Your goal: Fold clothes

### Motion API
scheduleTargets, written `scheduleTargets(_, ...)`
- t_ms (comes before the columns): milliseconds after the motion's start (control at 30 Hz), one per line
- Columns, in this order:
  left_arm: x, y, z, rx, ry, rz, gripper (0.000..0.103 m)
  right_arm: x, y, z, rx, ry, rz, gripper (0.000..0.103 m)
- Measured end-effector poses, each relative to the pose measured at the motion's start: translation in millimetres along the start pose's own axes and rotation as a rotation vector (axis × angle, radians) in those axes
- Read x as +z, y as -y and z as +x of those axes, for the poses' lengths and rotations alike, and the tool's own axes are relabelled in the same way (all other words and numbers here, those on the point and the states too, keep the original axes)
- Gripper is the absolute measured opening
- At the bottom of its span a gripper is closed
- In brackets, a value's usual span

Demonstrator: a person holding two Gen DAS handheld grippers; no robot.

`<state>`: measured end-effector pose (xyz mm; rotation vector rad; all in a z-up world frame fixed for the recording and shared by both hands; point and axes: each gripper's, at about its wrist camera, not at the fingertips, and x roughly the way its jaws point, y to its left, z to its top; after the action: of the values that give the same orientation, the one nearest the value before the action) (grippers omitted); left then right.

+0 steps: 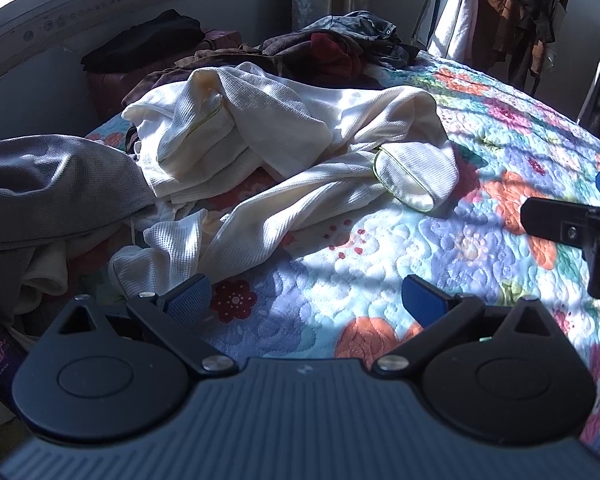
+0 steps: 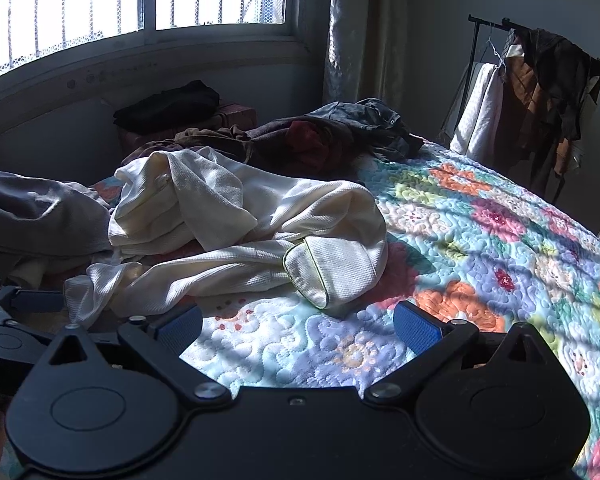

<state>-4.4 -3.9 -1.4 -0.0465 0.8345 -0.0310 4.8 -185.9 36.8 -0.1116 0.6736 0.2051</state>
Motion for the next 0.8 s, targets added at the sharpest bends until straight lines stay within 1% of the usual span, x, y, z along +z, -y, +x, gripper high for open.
scheduleTargets(233,-0.6,-1.0,-1.5,0.016,0.020,-0.007,0.103,-0.2,-2.1,-1.1,0.001,0.002,-0.006,0.103)
scheduleTargets(367,0.4,-3.3,-0.6,0.019,0.012,-0.025,0.103,0.1,-2.2,-0.5,-0.003,-0.001,-0.006,0.103)
scheduleTargets(467,1.2,-3.7,-1.8,0.021,0.022,-0.032,0.103,-0.6,-1.0,-1.0,-0.005,0.000,-0.004,0.103)
scheduleTargets(633,2.0,-5.6,-4.9,0.005,0.044,-0.053,0.103,1.6,-0.9,-0.3,-0.004,0.001,-0.001,0.103)
scheduleTargets(800,1.6,-6.0,-2.9,-0.002,0.031,-0.056,0.103,1.8,-1.3,0.5,-0.001,-0.002,-0.002,0.103)
